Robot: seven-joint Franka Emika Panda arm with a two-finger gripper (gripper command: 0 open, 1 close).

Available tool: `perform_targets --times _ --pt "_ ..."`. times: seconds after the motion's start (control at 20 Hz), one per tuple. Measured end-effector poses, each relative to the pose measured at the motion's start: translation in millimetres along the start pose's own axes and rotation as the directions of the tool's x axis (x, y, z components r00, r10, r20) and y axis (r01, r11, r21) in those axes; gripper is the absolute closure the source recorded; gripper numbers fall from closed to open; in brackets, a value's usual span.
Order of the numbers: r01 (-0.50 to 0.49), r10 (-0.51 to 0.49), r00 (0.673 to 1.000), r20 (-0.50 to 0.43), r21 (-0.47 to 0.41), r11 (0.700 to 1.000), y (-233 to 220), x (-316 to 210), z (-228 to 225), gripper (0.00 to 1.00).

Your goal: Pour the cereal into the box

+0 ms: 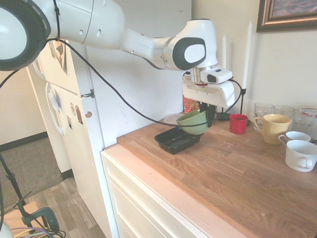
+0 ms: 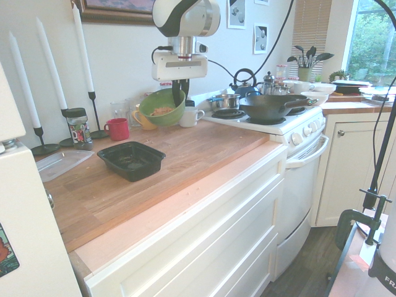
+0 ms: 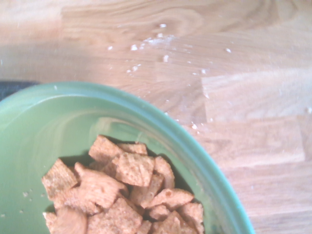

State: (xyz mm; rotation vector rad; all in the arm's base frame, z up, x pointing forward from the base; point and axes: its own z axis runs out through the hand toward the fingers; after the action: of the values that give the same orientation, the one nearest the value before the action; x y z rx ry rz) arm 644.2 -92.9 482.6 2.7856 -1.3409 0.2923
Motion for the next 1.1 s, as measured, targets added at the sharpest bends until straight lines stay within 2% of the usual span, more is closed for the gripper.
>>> perform_targets --times 0.25,0.45,0.75,1.1 --pt "0.093 -0.117 0.982 -0.147 -0.16 0.983 -65.2 -49.5 -13.5 1.0" --pt "0.138 -0.216 0.937 -0.274 -0.28 0.95 -106.2 -72.0 -6.8 1.0" --pt "0.181 -0.392 0.83 -0.396 -0.474 0.862 -137.0 -100.9 -12.8 1.0" --pt "0.194 -0.554 0.678 -0.483 -0.61 0.769 -157.4 -131.4 -3.4 1.0"
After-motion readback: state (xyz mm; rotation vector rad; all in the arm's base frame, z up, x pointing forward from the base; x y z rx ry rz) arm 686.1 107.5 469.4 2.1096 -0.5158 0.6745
